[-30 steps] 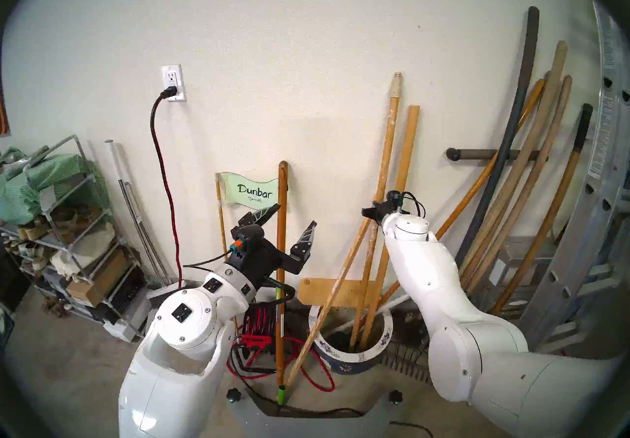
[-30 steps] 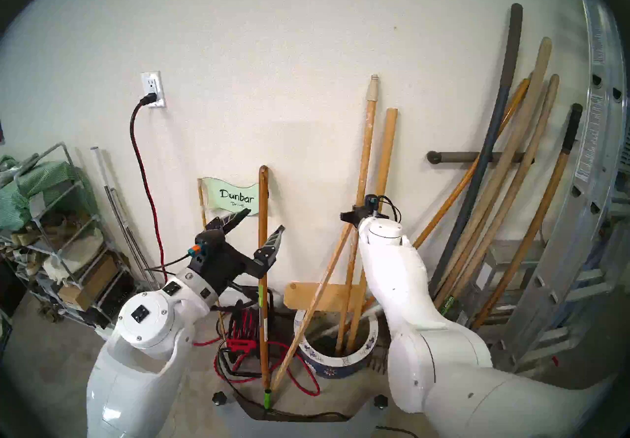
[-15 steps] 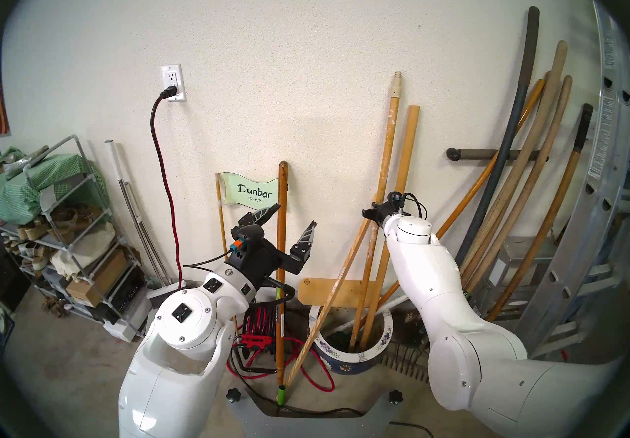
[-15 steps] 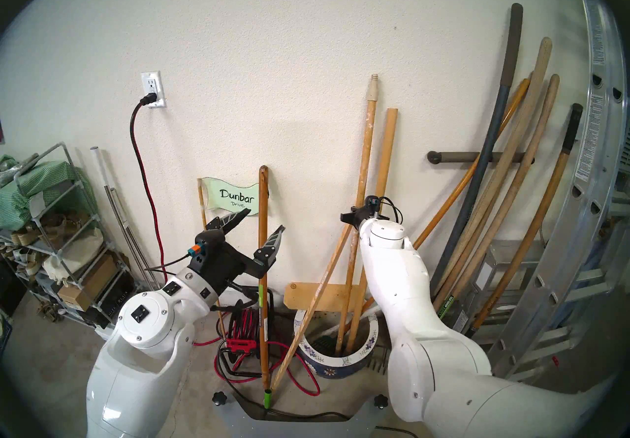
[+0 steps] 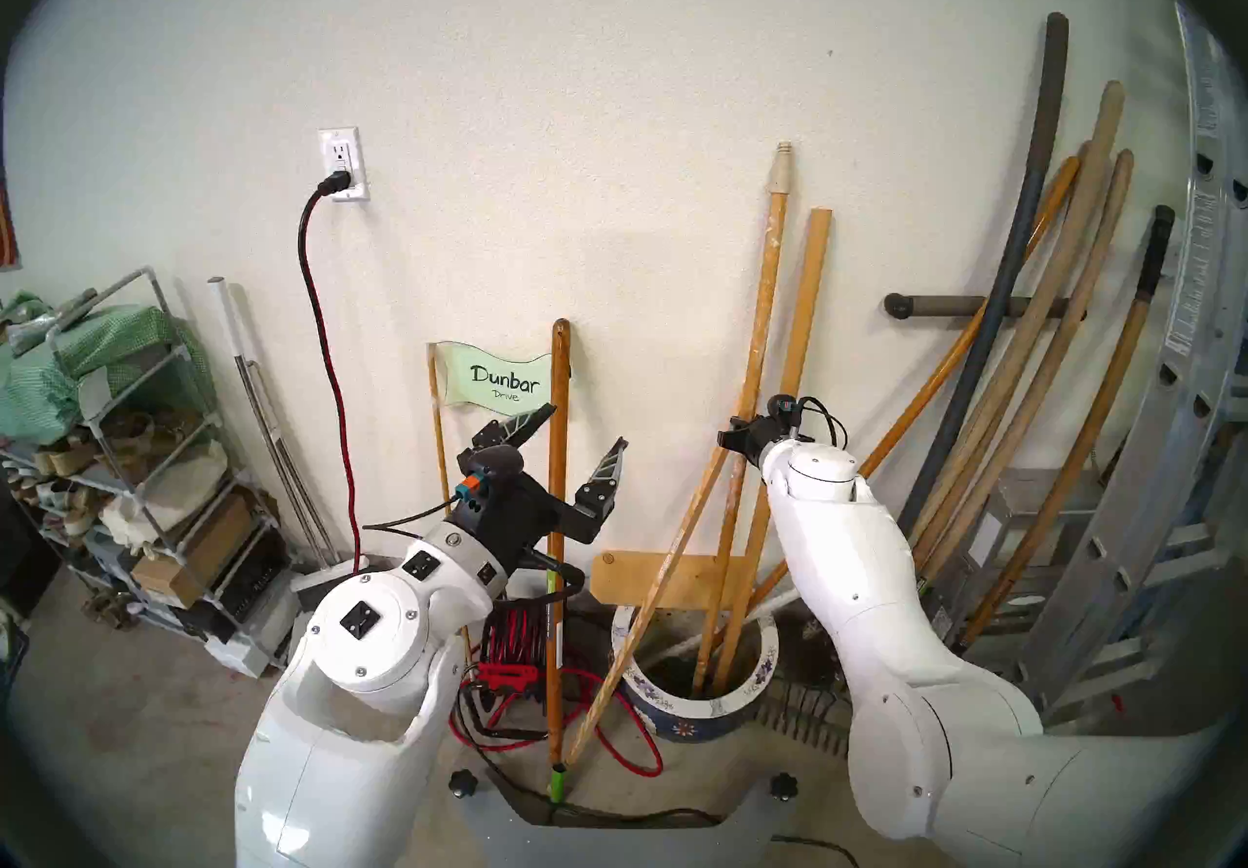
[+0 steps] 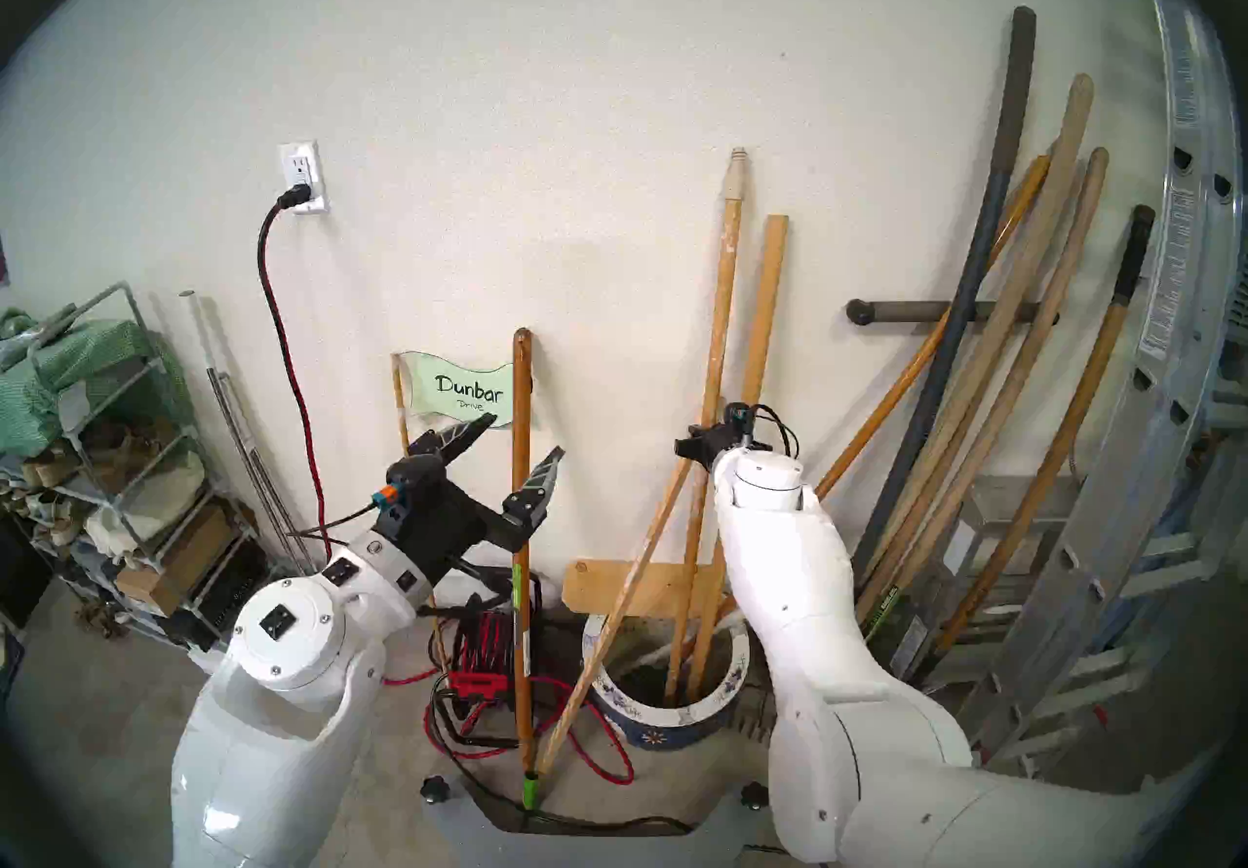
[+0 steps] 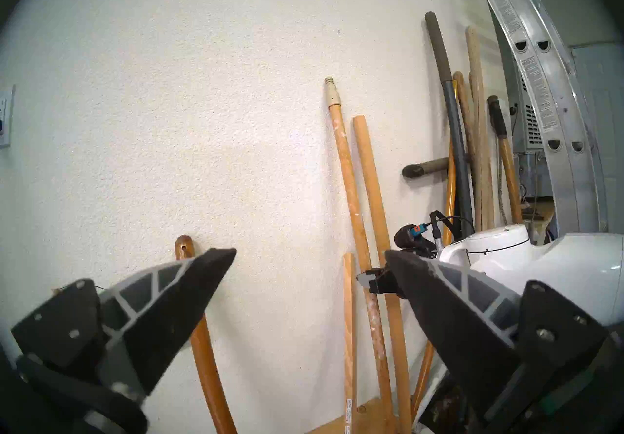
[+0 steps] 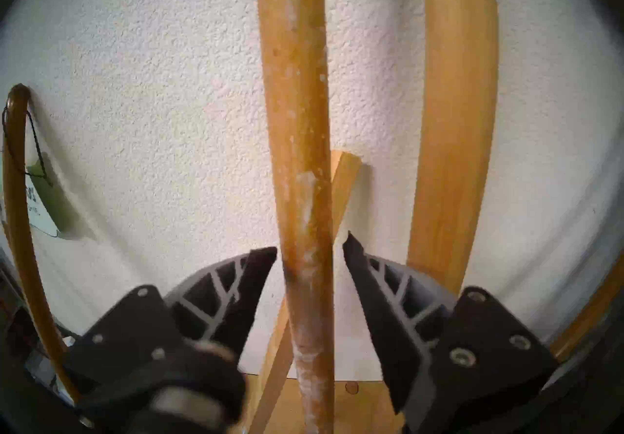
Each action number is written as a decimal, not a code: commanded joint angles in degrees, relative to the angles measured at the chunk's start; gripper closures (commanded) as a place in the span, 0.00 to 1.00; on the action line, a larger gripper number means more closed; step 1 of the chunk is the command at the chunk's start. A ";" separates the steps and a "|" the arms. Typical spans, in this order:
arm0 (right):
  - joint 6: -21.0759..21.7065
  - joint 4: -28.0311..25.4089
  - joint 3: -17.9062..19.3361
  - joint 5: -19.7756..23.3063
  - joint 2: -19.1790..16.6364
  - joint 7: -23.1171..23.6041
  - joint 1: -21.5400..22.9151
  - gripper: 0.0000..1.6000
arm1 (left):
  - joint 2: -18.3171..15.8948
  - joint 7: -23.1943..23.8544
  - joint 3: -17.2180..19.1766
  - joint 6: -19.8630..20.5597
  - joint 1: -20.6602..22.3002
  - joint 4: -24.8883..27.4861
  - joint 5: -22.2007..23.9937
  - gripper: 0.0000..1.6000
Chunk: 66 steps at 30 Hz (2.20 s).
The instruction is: Put wooden sticks into the pot
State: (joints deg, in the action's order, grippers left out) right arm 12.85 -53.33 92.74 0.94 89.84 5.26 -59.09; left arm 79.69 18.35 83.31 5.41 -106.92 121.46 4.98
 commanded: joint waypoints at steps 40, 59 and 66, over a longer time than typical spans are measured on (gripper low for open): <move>7.63 -41.38 4.12 4.09 -0.26 6.65 -19.50 0.18 | 0.00 -0.01 0.02 0.00 0.00 0.01 0.00 0.00; 17.32 -58.91 5.50 4.55 -0.36 9.15 -33.32 0.15 | 0.00 -0.01 0.02 0.00 0.00 0.01 0.00 0.00; 20.66 -64.10 5.58 4.24 0.41 8.48 -36.99 0.15 | 0.01 -0.01 0.02 0.00 0.00 0.01 0.00 0.00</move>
State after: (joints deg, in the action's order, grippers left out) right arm 30.43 -111.39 98.50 5.70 89.30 14.63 -90.52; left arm 79.69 18.35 83.31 5.41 -106.92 121.46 4.98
